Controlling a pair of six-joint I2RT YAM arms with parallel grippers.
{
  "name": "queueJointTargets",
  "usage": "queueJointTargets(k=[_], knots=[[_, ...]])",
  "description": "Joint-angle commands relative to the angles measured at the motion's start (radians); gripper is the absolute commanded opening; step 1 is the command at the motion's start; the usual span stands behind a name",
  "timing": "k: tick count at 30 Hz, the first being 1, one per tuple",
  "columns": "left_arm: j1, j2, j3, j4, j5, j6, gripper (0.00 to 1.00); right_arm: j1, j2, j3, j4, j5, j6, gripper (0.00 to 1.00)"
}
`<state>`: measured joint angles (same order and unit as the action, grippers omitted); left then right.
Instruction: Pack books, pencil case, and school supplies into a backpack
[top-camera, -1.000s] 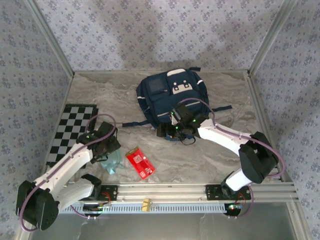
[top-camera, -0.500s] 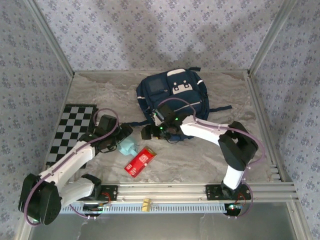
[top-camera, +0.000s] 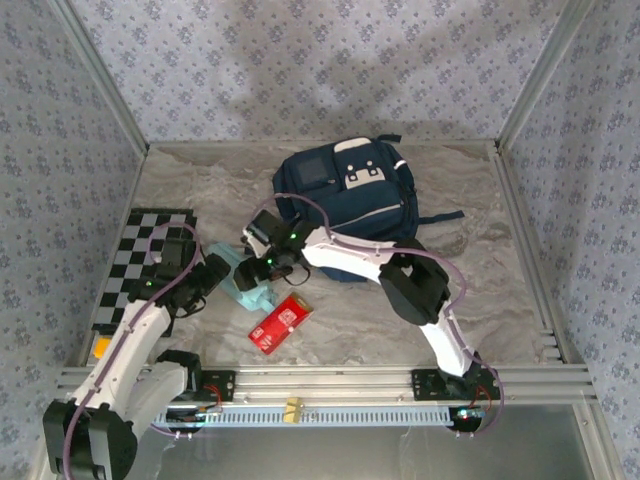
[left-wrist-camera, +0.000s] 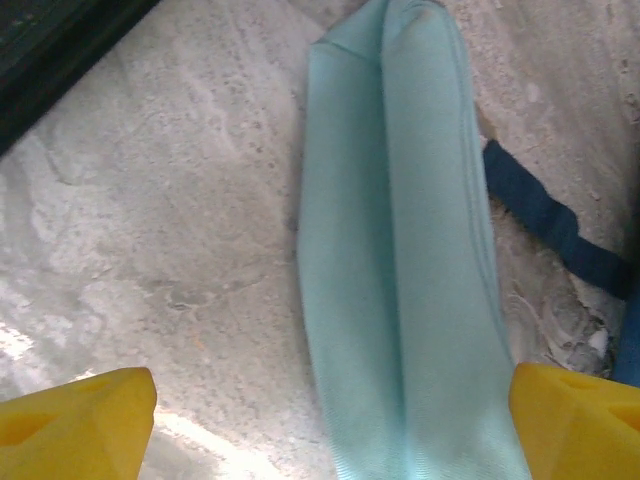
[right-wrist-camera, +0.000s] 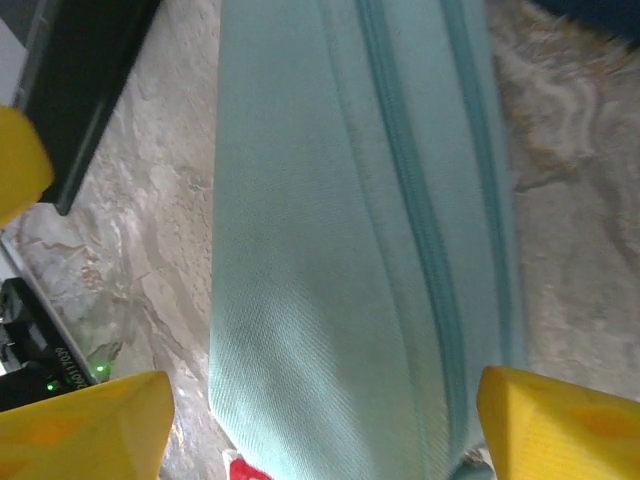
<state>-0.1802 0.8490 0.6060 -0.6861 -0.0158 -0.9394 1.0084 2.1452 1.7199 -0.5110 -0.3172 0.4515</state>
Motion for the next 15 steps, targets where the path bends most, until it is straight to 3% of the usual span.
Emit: queueJointTargets(k=[1,8,15], knots=[[0.009,-0.014,-0.012,-0.048,-0.027,0.036,0.91,0.02,0.056,0.074,-0.121,0.055,-0.063,0.72],[0.011,0.005,-0.028,-0.02,0.002,0.042,0.91,0.025,0.08,0.105,-0.13,0.046,-0.085,0.34],[0.014,0.0,-0.008,-0.022,0.005,0.051,0.91,0.024,0.063,0.132,-0.17,0.044,-0.102,0.03]])
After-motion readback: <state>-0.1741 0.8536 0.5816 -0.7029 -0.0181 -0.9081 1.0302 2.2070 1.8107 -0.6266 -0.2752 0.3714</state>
